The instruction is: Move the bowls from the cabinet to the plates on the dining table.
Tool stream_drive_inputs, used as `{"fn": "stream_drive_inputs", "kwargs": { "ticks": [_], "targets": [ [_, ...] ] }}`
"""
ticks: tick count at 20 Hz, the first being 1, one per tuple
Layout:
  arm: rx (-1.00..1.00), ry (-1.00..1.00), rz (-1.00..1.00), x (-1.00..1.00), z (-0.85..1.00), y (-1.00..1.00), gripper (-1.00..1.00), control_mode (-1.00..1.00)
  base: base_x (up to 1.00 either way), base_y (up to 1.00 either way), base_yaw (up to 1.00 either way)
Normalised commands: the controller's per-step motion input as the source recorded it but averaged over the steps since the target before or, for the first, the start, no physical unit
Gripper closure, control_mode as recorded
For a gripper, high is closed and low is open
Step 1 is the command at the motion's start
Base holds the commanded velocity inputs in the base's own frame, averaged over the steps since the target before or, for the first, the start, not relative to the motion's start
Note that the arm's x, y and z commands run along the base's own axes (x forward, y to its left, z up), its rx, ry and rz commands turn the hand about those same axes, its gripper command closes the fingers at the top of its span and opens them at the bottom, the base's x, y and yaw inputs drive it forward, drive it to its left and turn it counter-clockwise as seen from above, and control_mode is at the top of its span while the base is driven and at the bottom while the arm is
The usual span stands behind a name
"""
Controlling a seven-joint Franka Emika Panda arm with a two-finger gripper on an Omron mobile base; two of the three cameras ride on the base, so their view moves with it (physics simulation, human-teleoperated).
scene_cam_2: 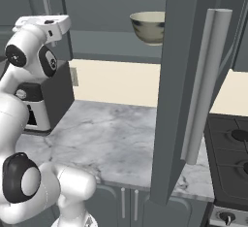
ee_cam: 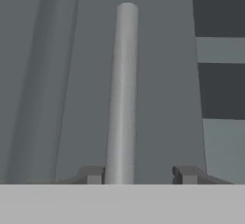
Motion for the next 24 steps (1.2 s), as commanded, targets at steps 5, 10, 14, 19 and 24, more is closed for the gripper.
{"fn": "stream_drive_inputs", "kwargs": {
  "ticks": [5, 10, 14, 19, 24],
  "targets": [
    [0.0, 0.0, 0.0, 0.1, -0.06, 0.03, 1.0, -1.0, 0.0, 0.0, 0.0],
    [-0.01, 0.0, 0.0, 0.08, -0.17, 0.31, 1.0, -1.0, 0.0, 0.0, 0.0],
    [-0.02, 0.0, 0.0, 0.08, -0.21, 0.47, 1.0, -1.0, 0.0, 0.0, 0.0],
    [-0.02, 0.0, 0.0, 0.02, -0.11, 0.4, 1.0, -1.0, 0.0, 0.0, 0.0],
    [0.0, 0.04, 0.0, 0.12, 0.0, 0.09, 1.0, -1.0, 0.0, 0.0, 0.0]
  ]
}}
